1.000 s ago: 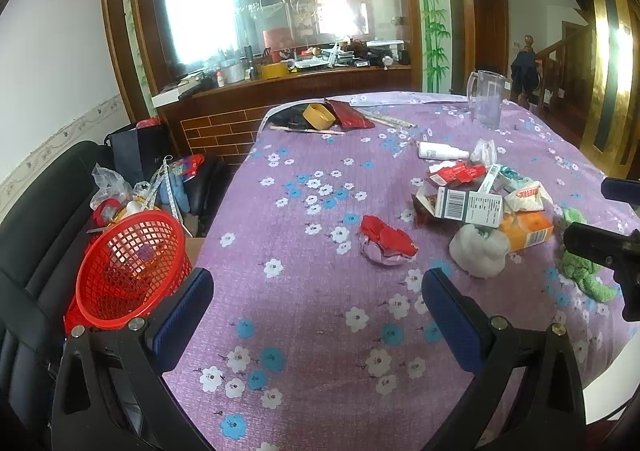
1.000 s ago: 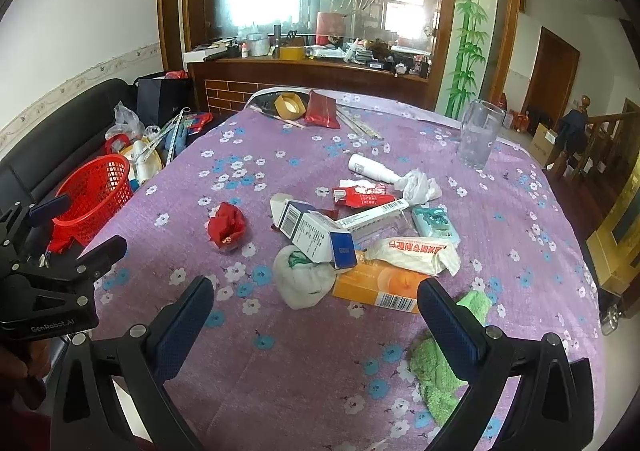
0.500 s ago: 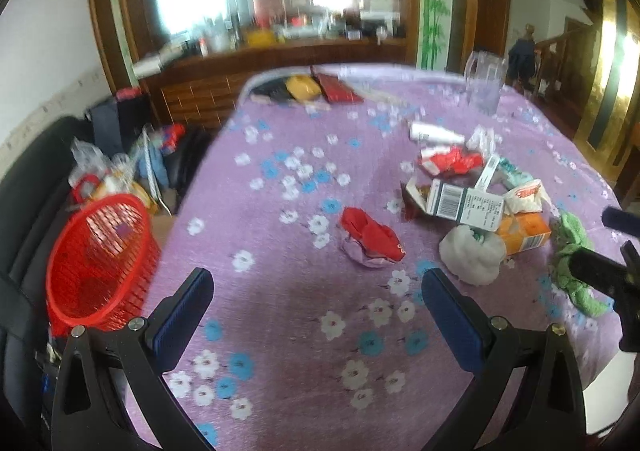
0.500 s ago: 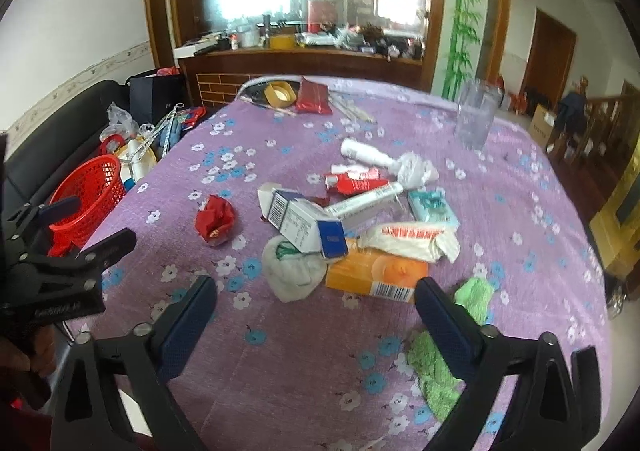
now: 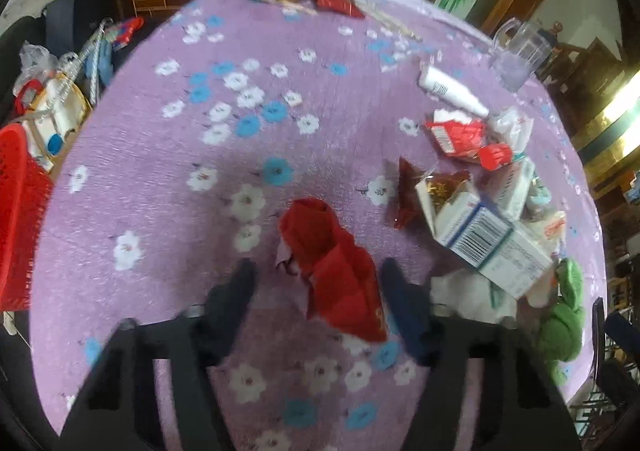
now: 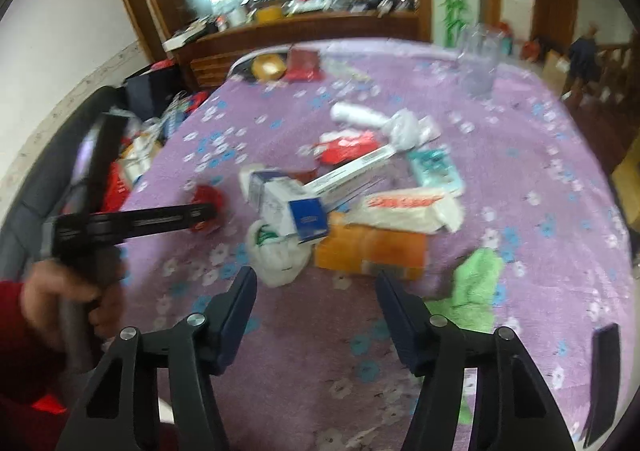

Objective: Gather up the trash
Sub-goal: 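Grasp the red wrapper with the left tool while the right tool grasps the white-blue box, then carry the red wrapper and white-blue box to the red basket and release both, then grasp the green towel with the right tool while the left tool grasps the white sock, then carry the white sock and green towel to the red basket and release both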

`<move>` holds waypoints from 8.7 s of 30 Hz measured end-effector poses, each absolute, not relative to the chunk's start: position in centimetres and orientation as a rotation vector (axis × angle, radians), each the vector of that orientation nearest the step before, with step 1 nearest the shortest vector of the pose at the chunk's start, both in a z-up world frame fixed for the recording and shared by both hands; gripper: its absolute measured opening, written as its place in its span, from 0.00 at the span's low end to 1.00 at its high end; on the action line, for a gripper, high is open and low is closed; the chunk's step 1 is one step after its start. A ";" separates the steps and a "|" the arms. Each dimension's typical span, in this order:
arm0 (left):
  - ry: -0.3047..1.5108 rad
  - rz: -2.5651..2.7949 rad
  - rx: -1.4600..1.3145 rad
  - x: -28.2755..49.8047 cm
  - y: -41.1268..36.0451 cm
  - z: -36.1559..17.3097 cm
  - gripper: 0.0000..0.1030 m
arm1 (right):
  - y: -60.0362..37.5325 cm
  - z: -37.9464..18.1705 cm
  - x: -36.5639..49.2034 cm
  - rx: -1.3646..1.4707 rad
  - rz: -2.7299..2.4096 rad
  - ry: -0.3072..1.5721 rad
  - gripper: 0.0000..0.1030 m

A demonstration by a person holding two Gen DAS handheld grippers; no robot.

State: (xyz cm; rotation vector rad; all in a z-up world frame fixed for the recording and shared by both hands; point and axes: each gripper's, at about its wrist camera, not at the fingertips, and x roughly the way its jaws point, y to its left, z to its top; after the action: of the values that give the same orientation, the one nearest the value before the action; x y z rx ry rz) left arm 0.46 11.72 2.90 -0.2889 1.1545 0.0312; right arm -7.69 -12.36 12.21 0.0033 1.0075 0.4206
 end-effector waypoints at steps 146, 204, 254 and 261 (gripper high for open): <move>1.050 -0.235 0.009 -5.5 1.8 7.6 0.73 | -22.4 4.7 -8.0 0.349 -0.005 1.175 0.54; 0.945 -0.109 -0.043 -9.0 8.8 9.3 0.41 | -9.2 11.2 -11.1 0.100 0.380 0.979 0.53; 0.843 0.333 -0.302 -15.4 36.6 12.2 0.41 | 21.0 14.8 -5.7 -0.056 0.872 1.040 0.53; 0.841 0.368 -0.319 -14.7 40.7 11.3 0.41 | 29.0 14.0 -4.1 -0.049 0.923 1.082 0.53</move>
State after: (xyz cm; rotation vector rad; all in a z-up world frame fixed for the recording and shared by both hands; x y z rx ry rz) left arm -14.74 40.72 11.35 -0.3189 0.8406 0.3684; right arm -4.13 28.95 14.04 -0.0485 1.0822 0.9231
